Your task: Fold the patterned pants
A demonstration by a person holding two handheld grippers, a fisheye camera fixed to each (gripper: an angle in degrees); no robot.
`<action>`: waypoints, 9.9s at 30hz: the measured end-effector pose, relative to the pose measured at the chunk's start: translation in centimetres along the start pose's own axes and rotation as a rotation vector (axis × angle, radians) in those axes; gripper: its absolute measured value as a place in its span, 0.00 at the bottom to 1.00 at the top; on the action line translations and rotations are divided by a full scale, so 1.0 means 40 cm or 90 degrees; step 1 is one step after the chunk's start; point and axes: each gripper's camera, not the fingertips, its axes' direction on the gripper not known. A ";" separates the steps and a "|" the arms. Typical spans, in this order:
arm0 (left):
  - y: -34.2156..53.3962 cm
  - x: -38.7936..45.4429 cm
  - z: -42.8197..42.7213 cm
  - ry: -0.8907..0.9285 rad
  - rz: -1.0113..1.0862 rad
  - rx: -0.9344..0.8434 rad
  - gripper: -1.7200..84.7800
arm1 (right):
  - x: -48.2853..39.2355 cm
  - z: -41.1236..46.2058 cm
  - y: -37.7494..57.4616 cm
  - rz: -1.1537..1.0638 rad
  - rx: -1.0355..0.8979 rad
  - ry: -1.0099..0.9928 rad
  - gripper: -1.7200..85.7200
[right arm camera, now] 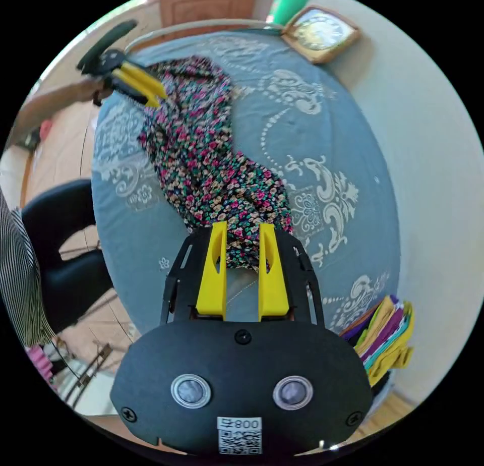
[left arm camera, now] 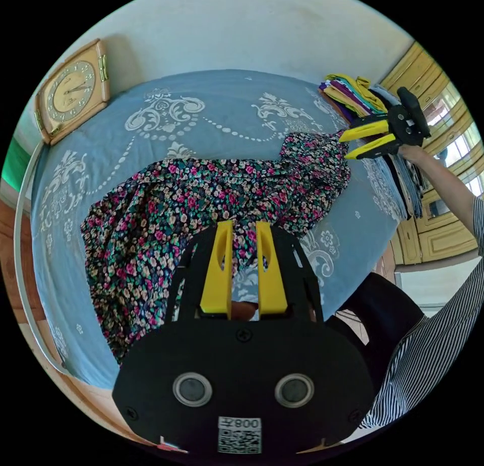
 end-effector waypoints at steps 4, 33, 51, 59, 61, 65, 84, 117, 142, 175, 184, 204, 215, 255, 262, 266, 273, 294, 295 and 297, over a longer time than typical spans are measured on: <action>0.008 -0.024 0.062 0.018 -0.010 -0.043 0.07 | -0.009 0.061 -0.056 -0.010 -0.064 -0.017 0.05; 0.045 -0.074 0.143 0.051 -0.013 -0.005 0.03 | -0.101 0.008 -0.076 -0.067 -0.033 -0.030 0.05; 0.103 0.014 0.107 0.102 0.118 -0.023 0.02 | 0.399 -0.263 0.391 0.478 0.190 -0.085 0.03; 0.171 0.078 0.228 0.067 0.148 -0.193 0.03 | 0.497 -0.064 0.652 0.737 0.090 -0.137 0.09; 0.180 0.082 0.225 0.062 0.145 -0.196 0.03 | 0.487 -0.058 0.688 0.749 0.097 -0.122 0.10; 0.164 0.079 0.157 0.114 0.105 -0.066 0.05 | 0.444 -0.048 0.759 0.733 0.163 -0.165 0.10; -0.146 0.335 0.323 -0.055 0.321 -0.024 0.04 | 0.501 0.255 0.975 0.830 0.228 -0.450 0.12; 0.420 -0.090 -0.119 -0.102 -0.397 0.129 0.11 | 0.429 0.357 1.263 0.822 0.241 -0.503 0.02; 0.752 -0.230 -0.355 -0.192 -0.577 -0.017 0.05 | 0.255 0.256 1.223 0.812 0.058 -0.470 0.02; 0.322 -0.302 -0.415 -0.153 -0.316 0.011 0.12 | 0.541 0.082 0.784 0.709 0.128 -0.209 0.10; 0.220 -0.359 -0.336 -0.195 -0.331 -0.073 0.10 | 0.538 0.113 0.713 0.729 0.092 -0.193 0.09; 0.290 -0.504 -0.499 -0.204 -0.530 0.114 0.11 | 0.518 0.034 0.838 0.755 -0.006 -0.279 0.05; 0.224 -0.326 -0.433 -0.046 -0.282 0.190 0.12 | 0.476 -0.058 0.841 0.816 0.114 -0.167 0.12; 0.345 -0.373 -0.257 -0.108 -0.264 0.127 0.10 | 0.524 0.018 0.665 0.661 0.212 -0.105 0.08; 0.676 -0.430 -0.224 -0.128 -0.532 0.080 0.12 | 0.110 0.109 0.379 0.275 0.198 -0.323 0.05; 0.707 -0.473 -0.151 -0.089 -0.605 0.044 0.11 | -0.060 0.137 0.255 0.145 0.163 -0.384 0.06; 0.795 -0.487 -0.163 -0.010 -0.653 0.152 0.03 | -0.191 0.159 0.180 0.080 0.102 -0.346 0.11; 0.831 -0.308 -0.038 0.085 -0.445 0.192 0.06 | -0.103 0.131 0.608 0.567 0.130 -0.222 0.09; 0.780 -0.252 -0.004 0.096 -0.373 0.157 0.07 | -0.085 0.135 0.691 0.645 0.122 -0.204 0.09; 0.700 -0.165 0.055 0.105 -0.269 0.100 0.07 | -0.068 0.138 0.801 0.745 0.109 -0.178 0.10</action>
